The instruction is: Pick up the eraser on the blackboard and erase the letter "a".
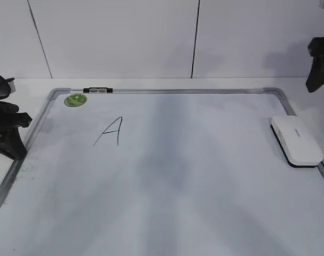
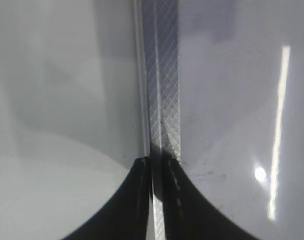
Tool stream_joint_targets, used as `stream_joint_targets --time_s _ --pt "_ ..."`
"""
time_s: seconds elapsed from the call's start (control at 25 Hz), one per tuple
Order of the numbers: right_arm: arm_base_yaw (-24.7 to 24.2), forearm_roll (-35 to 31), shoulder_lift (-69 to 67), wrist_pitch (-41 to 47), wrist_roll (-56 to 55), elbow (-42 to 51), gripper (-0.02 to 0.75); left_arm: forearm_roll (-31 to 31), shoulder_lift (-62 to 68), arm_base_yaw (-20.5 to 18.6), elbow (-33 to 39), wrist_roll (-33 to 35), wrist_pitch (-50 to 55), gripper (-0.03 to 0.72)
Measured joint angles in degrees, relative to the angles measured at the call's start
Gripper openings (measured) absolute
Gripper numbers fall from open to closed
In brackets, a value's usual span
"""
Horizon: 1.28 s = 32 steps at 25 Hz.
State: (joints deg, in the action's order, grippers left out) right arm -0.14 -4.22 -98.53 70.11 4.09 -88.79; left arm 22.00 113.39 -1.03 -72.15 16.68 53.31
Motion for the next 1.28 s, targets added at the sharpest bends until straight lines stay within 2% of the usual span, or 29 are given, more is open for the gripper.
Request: stream_joint_targets --time_s 0.24,0.36,0.44,0.64,0.72,1.08,1.28 --pt "0.0 0.0 10.4 0.1 0.0 9.0 0.581 -0.5 0.2 0.0 -0.8 0.0 0.7 0.049" --pt "0.0 0.2 14.7 0.3 0.0 12.5 0.581 -2.0 0.5 0.0 -3.2 0.5 3.5 0.085" --pt "0.0 0.3 17.0 0.5 0.0 14.1 0.581 -2.3 0.5 0.0 -6.1 0.7 6.0 0.139" --pt "0.0 0.3 21.9 0.6 -0.1 16.5 0.580 -2.5 0.5 0.0 -13.6 0.6 13.2 0.340" --pt "0.0 0.3 23.9 0.6 -0.1 17.4 0.580 -2.8 0.3 0.0 -15.9 0.1 14.9 0.379" --pt "0.0 0.4 34.2 1.0 -0.1 25.3 0.580 -3.9 -13.5 0.2 -18.7 -2.5 16.4 0.403" --pt "0.0 0.4 39.0 1.1 -1.4 31.1 0.580 -5.7 -24.1 1.9 -18.7 -4.7 17.5 0.403"
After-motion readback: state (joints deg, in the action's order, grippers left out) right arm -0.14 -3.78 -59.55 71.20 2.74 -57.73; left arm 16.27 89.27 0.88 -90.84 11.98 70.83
